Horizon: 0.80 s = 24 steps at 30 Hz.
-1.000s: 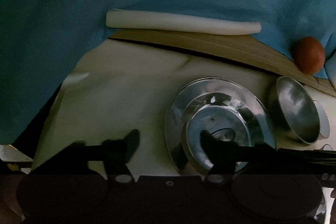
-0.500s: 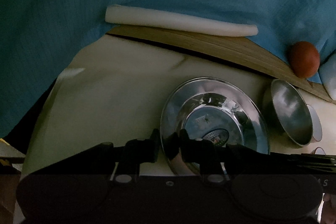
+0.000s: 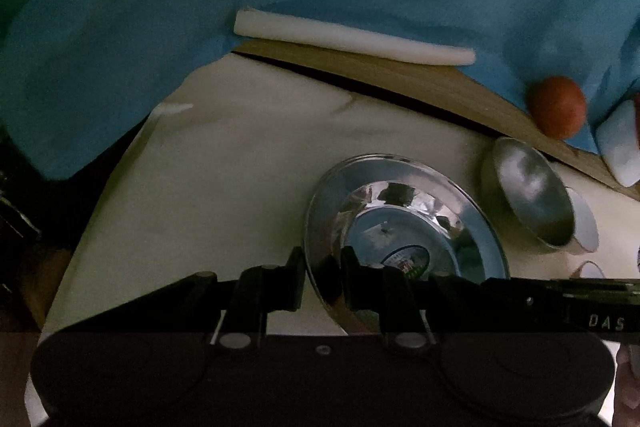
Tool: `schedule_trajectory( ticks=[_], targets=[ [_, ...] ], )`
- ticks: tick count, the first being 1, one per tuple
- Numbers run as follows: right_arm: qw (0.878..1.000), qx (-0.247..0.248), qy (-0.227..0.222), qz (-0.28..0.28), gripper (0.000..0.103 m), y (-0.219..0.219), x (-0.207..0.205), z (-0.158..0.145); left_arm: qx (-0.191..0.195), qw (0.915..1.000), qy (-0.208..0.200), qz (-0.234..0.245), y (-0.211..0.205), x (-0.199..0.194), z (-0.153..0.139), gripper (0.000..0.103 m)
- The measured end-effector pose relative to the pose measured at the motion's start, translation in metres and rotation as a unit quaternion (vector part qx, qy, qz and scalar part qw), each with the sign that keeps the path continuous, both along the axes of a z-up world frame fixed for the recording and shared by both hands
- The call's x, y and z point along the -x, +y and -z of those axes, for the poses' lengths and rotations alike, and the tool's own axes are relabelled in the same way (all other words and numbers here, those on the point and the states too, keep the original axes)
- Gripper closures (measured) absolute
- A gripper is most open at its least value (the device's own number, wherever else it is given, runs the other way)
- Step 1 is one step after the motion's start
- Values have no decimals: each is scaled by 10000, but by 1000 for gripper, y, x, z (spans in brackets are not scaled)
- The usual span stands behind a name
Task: Organize plates and bowls
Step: 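Lift the small logo plate with both grippers and lower it onto the plate stack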
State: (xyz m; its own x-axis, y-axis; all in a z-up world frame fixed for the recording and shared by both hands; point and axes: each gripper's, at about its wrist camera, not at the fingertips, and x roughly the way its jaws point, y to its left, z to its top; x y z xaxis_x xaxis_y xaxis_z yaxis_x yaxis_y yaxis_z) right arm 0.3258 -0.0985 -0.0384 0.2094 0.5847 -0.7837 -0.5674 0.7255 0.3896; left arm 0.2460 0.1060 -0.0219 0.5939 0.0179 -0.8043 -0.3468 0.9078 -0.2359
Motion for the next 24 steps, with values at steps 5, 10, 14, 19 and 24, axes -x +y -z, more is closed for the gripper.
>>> schedule_trajectory(
  ticks=[5,10,14,19,24],
  targets=[
    [9998,-98,-119,-97,80,-18,7,-14,-20,9999,-153,-20,-17,15,-13,84],
    [9994,-182,-237,-159,80,-37,9,-25,-75,9995,-309,35,-36,26,-24,84],
    [9990,-222,-327,-220,79,-52,16,-33,-52,9990,-408,197,-54,33,-33,84],
    [9988,-206,-335,-297,79,-81,24,-41,-21,9977,-417,537,-78,40,-37,83],
    [9991,-165,-249,-291,79,-108,33,-43,-70,9955,-414,854,-99,46,-40,83]
  ],
)
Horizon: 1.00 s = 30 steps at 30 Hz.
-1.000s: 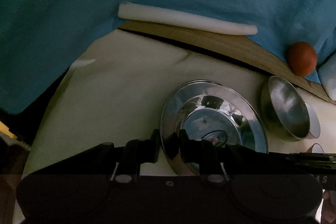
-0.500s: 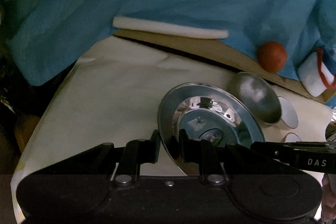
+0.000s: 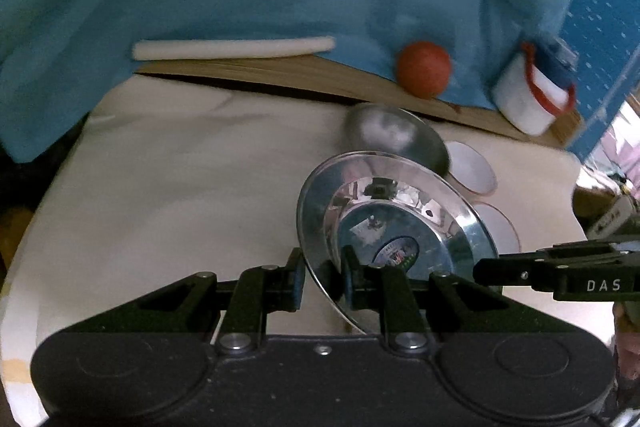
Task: Organize plates and bowls
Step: 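Lift the small logo plate with both grippers and lower it onto the plate stack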
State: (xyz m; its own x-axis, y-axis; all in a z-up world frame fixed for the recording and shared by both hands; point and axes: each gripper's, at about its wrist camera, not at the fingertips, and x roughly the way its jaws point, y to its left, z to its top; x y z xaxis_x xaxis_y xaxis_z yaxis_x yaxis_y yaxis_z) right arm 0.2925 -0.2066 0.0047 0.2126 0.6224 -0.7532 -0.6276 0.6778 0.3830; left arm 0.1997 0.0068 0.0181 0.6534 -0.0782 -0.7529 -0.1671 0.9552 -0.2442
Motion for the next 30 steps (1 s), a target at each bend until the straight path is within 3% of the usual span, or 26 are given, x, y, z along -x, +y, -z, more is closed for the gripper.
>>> schedule_trajectory(
  ticks=[10,30],
  targets=[
    [9997,135,189,-20,79,-37,14,6,-95,9989,221,406,-30,8,6,82],
    [9970,436,617,-167,79,-42,15,18,-247,9954,714,596,-50,13,20,78]
  ],
)
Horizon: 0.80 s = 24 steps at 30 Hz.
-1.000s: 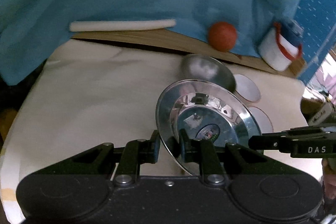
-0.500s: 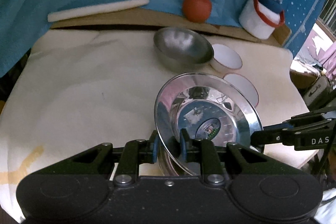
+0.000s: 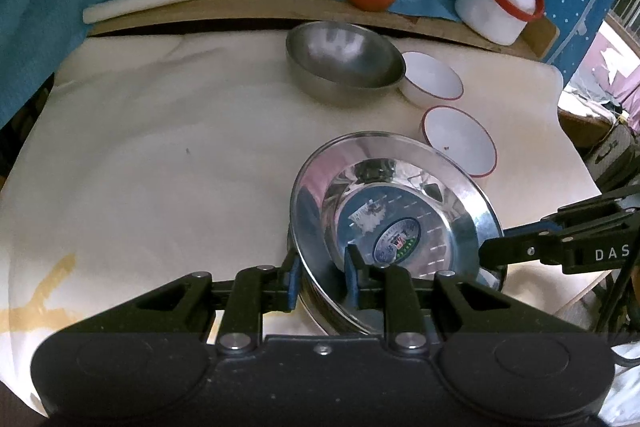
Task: Organize plates and bowls
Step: 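Lift the small logo plate with both grippers and lower it onto the plate stack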
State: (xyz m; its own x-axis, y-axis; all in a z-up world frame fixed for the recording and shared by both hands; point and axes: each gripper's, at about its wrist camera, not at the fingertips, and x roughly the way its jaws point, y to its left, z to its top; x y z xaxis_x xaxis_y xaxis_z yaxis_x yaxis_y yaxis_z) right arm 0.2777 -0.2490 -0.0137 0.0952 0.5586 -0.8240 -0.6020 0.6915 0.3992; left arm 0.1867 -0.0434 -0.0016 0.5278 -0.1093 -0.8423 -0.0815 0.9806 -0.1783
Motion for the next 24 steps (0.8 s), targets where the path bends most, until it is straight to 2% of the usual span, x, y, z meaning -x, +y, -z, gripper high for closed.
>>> schedule_trajectory(
  ticks=[9,24],
  targets=[
    [9998,77,164,66,79,2,-4,0,-7,9999,114,70,-4,-3,5,77],
    [9997,153,150,95,79,7,-4,-2,-111,9997,159,163,-7,-5,7,75]
  ],
)
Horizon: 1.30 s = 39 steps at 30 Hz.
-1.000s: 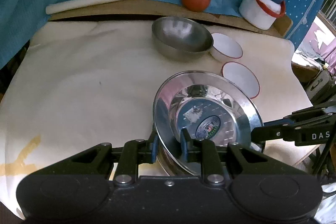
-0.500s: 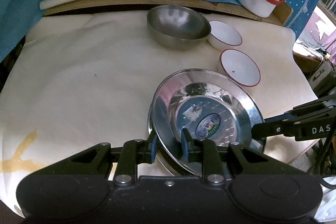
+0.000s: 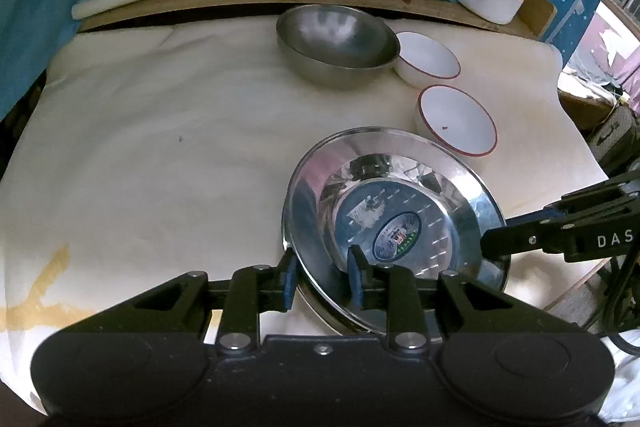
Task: Organize plates and bowls
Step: 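Lift the small logo plate with both grippers and lower it onto the plate stack, then open both grippers and withdraw them from the plate stack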
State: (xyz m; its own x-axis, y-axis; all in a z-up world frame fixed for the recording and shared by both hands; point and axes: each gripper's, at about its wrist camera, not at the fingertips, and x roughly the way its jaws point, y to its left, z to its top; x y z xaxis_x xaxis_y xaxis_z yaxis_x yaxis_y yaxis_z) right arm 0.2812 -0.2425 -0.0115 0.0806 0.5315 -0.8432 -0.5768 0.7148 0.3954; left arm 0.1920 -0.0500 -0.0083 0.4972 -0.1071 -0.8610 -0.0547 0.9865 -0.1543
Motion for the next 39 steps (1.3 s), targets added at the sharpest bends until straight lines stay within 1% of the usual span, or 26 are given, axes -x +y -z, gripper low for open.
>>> schedule_trajectory(
  ticks=[17,39],
  targets=[
    [9999,30,2,137,77,-1,1,-2,2,9999,57,106,-1,-4,0,73],
    [9999,35,-11,145,72,0,3,-3,0,9998,68,162,-3,-4,1,72]
  ],
)
